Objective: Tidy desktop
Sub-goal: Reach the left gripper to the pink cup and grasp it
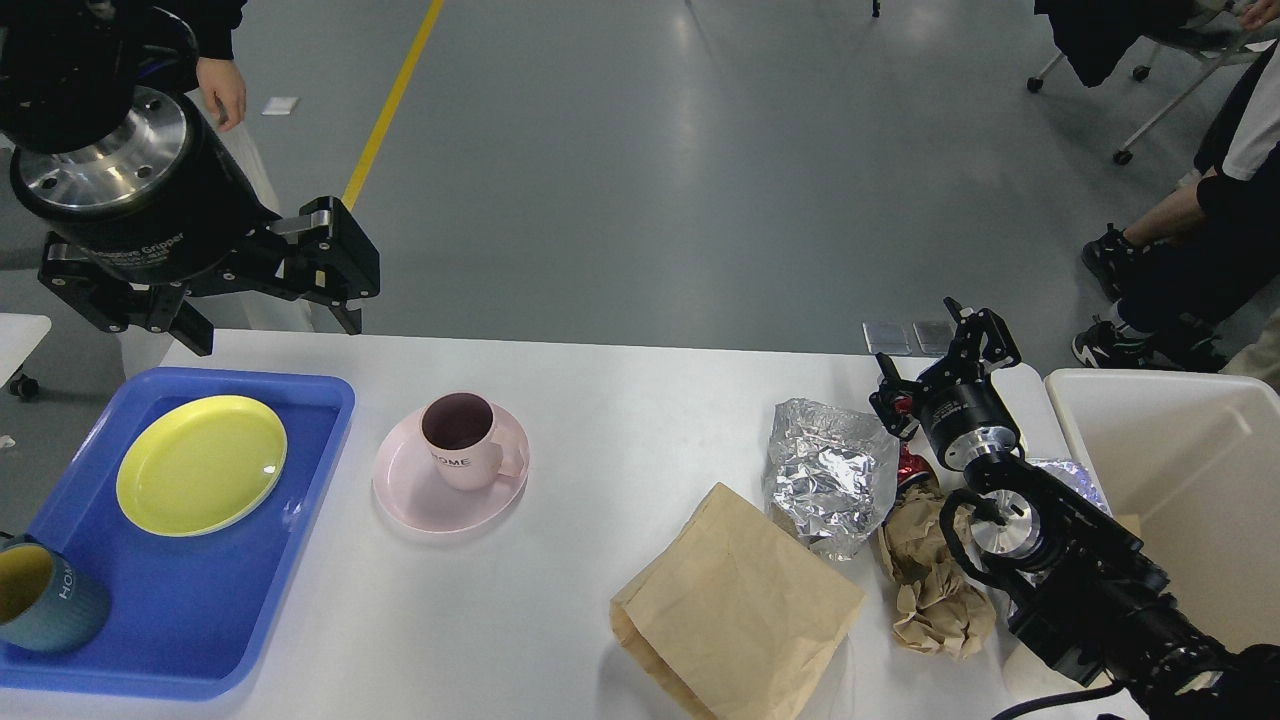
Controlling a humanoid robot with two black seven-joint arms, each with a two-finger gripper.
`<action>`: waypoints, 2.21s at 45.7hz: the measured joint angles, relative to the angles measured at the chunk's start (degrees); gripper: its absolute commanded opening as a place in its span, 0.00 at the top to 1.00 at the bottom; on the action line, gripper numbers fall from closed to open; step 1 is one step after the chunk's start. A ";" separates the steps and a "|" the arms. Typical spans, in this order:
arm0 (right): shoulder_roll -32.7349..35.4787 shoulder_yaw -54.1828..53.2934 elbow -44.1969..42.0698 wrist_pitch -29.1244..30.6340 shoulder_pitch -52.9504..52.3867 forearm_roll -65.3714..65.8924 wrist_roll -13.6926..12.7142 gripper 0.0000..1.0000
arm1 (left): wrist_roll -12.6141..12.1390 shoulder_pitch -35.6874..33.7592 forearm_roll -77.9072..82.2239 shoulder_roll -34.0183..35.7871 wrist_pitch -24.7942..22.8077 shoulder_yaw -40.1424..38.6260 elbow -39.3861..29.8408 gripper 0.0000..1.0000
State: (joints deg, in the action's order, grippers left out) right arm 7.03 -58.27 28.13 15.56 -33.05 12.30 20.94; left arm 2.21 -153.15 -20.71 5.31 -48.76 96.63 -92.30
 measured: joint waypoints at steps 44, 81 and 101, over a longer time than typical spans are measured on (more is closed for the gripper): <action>0.00 0.00 0.01 0.00 0.00 0.00 0.01 0.00 | 1.23 66.42 -10.94 2.71 26.59 -18.94 45.18 0.04; 0.00 0.00 0.08 0.00 0.00 0.00 0.00 0.00 | 0.87 76.32 -10.79 -0.34 38.92 -21.99 50.45 0.24; 0.00 0.00 0.08 0.00 0.00 0.00 0.00 0.00 | 0.72 78.21 -10.89 -0.03 39.16 -22.18 50.05 0.64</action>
State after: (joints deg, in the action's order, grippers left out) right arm 7.03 -58.27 28.21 15.56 -33.05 12.30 20.94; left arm 2.93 -74.95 -31.60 5.28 -9.61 74.45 -42.26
